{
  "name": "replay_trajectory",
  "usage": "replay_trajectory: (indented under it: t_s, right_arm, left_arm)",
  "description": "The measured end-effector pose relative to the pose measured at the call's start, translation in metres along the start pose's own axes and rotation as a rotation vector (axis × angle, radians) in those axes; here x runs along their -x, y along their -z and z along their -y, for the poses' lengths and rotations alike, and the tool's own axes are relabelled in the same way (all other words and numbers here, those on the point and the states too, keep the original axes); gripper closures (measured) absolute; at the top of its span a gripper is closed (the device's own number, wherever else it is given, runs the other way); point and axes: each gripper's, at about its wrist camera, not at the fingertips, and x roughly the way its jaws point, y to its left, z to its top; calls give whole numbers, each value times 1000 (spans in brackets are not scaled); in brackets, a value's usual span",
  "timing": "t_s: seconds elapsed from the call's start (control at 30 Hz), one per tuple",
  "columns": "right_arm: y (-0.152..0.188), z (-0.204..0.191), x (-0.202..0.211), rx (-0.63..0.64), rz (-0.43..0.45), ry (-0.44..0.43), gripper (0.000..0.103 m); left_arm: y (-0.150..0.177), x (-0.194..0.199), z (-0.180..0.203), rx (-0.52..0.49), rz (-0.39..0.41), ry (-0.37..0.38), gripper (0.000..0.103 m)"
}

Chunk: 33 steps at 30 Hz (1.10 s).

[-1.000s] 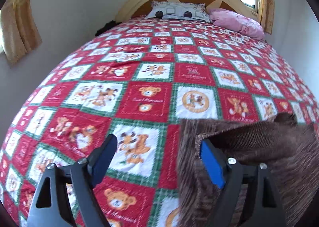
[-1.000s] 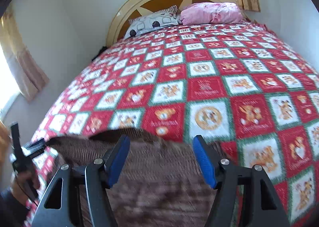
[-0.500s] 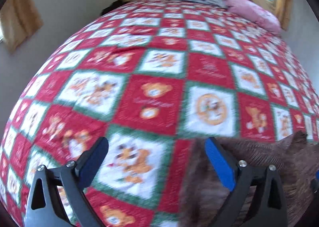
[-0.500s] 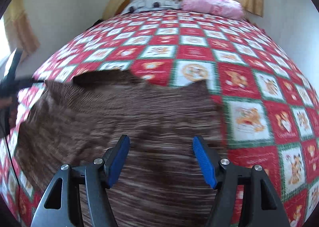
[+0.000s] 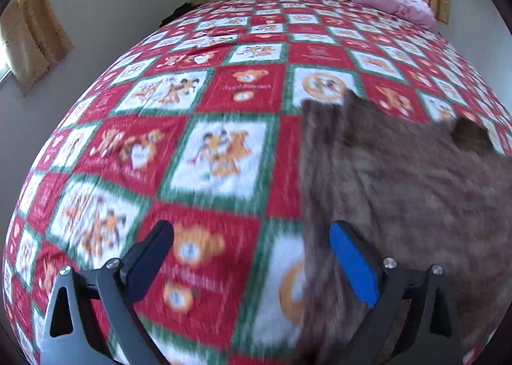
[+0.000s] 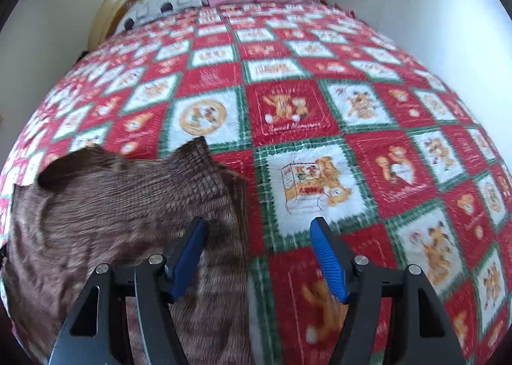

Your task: Fold small clothes

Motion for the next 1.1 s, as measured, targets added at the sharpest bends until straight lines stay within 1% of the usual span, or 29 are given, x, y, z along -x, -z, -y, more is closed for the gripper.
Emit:
replay_trajectory:
  t_s: [0.07, 0.13, 0.17, 0.2, 0.23, 0.3, 0.33, 0.37, 0.43, 0.47, 0.53, 0.57, 0.6, 0.63, 0.67, 0.73, 0.77, 0.8, 0.83, 0.87, 0.9, 0.93, 1.0, 1.1]
  right_arm:
    - [14, -11, 22, 39, 15, -81, 35]
    - [34, -28, 42, 121, 33, -115, 35]
    - [44, -35, 49, 157, 39, -125, 35]
    - [58, -42, 56, 205, 37, -153, 35]
    - [67, -45, 59, 225, 30, -168, 35]
    - [84, -44, 56, 243, 0, -164, 35]
    - [93, -41, 50, 246, -22, -148, 35]
    - [100, -38, 46, 258, -20, -144, 35]
    - [107, -37, 53, 273, 14, -131, 35]
    - [109, -37, 58, 272, 19, -126, 35]
    - [114, -38, 63, 273, 17, -119, 35]
    - [116, -38, 62, 281, 7, -109, 35]
    - [119, -36, 60, 281, 10, -107, 35]
    - [121, -34, 60, 267, 21, -117, 35]
    - [121, -32, 61, 258, 27, -121, 35]
    - [120, -33, 70, 235, 64, -108, 35]
    - [121, -34, 75, 225, 79, -114, 35]
    - [121, -37, 79, 215, 90, -145, 35]
    - [122, -40, 80, 219, 85, -160, 35]
    - [124, -44, 77, 233, 69, -155, 35]
    - [127, -49, 72, 253, 46, -120, 35]
    - [130, -51, 68, 263, 46, -92, 35]
    - [133, -49, 65, 241, 51, -97, 34]
    - [133, -42, 61, 187, 20, -113, 33]
  left_arm:
    - [14, 11, -3, 5, 14, 32, 3]
    - [23, 16, -4, -1, 12, 39, 3]
    - [29, 20, -6, -7, 24, 40, 2]
    - [34, 24, -7, -8, 33, 36, 2]
    - [38, 26, -8, -10, 41, 34, 0]
    - [47, 31, -11, -18, 57, 24, 0]
    - [49, 30, -11, -17, 55, 25, 0]
    - [50, 29, -15, -6, 47, 32, 0]
    - [49, 30, -22, 31, 40, 40, 0]
    - [49, 33, -27, 59, 43, 39, 0]
    - [52, 35, -32, 74, 35, 48, 0]
    - [57, 35, -31, 65, 26, 57, 0]
    - [61, 33, -28, 44, 15, 49, 0]
    - [67, 29, -24, 8, -4, 23, 0]
    - [72, 29, -22, -10, -2, 18, 0]
    - [78, 33, -23, -11, 19, 27, 0]
    - [79, 35, -24, -10, 16, 32, 0]
    - [81, 35, -25, -7, 16, 36, 0]
    - [82, 35, -26, -3, 17, 40, 0]
    - [84, 35, -27, 6, 21, 47, 0]
    - [86, 35, -28, 10, 23, 51, 0]
    - [87, 35, -29, 15, 24, 55, 0]
    - [88, 35, -29, 20, 31, 59, 0]
    - [91, 36, -26, 6, 35, 55, 0]
